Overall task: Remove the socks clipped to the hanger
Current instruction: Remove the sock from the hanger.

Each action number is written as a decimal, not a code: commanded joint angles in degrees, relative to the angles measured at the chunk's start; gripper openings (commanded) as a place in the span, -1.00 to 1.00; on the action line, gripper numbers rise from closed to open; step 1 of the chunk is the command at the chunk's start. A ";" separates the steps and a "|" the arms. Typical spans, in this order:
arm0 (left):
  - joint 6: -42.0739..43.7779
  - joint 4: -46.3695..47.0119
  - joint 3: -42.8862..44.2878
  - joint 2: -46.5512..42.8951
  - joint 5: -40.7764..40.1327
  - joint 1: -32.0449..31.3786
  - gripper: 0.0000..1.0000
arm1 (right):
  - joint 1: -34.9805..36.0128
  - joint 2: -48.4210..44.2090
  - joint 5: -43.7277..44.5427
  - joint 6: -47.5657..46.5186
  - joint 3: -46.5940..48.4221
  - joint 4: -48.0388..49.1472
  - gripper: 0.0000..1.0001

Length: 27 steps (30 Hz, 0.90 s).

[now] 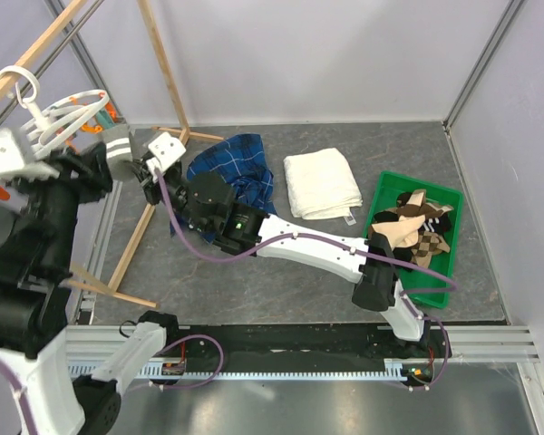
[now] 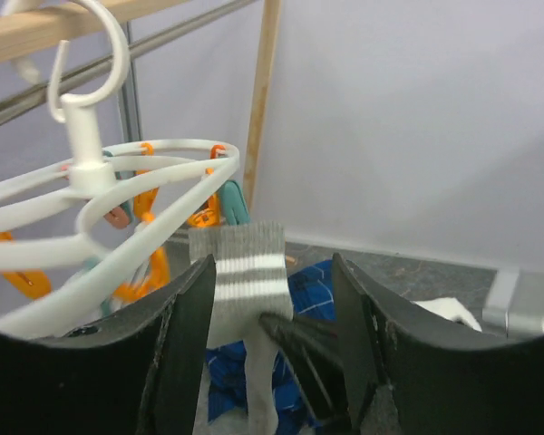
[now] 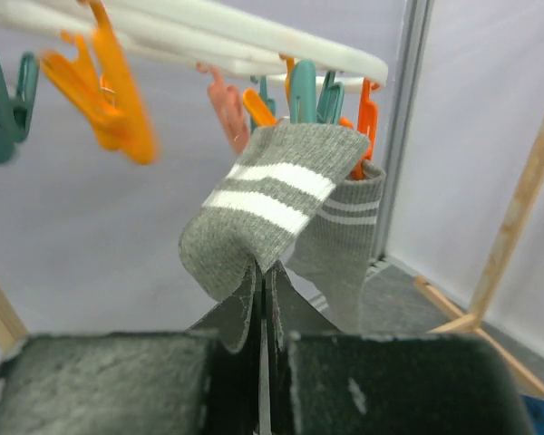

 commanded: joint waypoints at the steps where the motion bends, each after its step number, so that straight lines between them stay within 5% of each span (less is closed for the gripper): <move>1: 0.66 6.44 -8.98 -8.43 4.56 -0.11 0.22 | -1.27 -1.72 -5.11 10.75 4.77 -0.31 -1.00; 10: -2.59 9.26 -30.26 -24.77 6.68 -0.20 0.21 | -1.71 -2.69 -12.14 17.79 6.88 -2.16 -1.00; 27: 0.75 9.97 -41.54 -27.52 -6.50 -0.72 0.19 | 0.13 -2.77 -17.33 24.12 5.48 -1.63 -1.00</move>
